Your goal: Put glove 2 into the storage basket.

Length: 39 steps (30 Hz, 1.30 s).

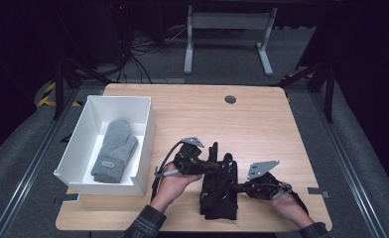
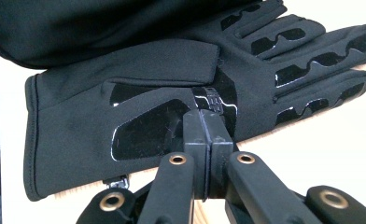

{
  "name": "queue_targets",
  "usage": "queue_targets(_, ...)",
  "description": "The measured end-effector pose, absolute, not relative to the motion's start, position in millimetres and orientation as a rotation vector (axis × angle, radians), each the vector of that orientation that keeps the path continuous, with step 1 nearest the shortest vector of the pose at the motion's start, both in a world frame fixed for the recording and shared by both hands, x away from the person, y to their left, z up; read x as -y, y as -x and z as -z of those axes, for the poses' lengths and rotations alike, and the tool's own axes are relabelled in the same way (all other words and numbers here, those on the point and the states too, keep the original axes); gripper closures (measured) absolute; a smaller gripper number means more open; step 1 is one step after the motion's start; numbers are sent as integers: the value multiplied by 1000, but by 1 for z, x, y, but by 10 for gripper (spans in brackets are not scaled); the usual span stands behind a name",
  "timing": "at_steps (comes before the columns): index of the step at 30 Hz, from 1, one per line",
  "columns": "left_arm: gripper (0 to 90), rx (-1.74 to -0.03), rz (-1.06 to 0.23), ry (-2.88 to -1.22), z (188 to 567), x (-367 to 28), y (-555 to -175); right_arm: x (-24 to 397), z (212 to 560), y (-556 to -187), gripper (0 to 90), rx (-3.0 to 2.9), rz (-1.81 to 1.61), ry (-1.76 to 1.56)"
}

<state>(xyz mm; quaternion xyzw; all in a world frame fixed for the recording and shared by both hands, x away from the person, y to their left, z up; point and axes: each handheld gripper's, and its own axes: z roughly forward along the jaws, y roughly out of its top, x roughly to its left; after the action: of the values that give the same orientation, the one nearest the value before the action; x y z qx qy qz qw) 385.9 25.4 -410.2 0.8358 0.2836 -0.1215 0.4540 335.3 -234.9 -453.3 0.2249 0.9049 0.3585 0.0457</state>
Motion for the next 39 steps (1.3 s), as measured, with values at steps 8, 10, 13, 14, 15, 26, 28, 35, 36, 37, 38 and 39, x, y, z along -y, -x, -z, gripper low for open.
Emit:
queue_targets(8,893,-687,313,-2109,420,-8,-384,217,455,-335,900,-2765,-1103,-651)
queue_targets(10,893,-687,313,-2116,422,-5,-384,216,455,-335,900,-2765,-1104,-649)
queue_targets(13,893,-684,322,-2136,427,1,-383,209,456,-334,900,-2764,-1109,-628)
queue_targets(14,893,-684,322,-2136,427,1,-383,209,456,-334,900,-2764,-1109,-628)
queue_targets(15,893,-692,323,-2136,429,2,-383,208,456,-334,900,-2763,-1109,-628)
queue_targets(26,887,-718,343,-2120,441,17,-384,209,458,-333,900,-2755,-1119,-620)
queue_targets(28,874,-705,336,-2114,441,16,-384,211,456,-332,900,-2756,-1118,-605)
queue_targets(35,822,-674,343,-2100,436,14,-379,256,441,-332,839,-2656,-1159,-705)
queue_targets(36,822,-663,343,-2112,435,15,-376,256,441,-332,839,-2656,-1159,-705)
queue_targets(37,851,-650,344,-2130,436,17,-373,262,440,-333,801,-2637,-1163,-728)
queue_targets(38,884,-648,345,-2141,437,19,-370,268,440,-336,755,-2617,-1166,-756)
queue_targets(39,900,-642,336,-2157,438,21,-367,272,439,-338,714,-2595,-1162,-777)
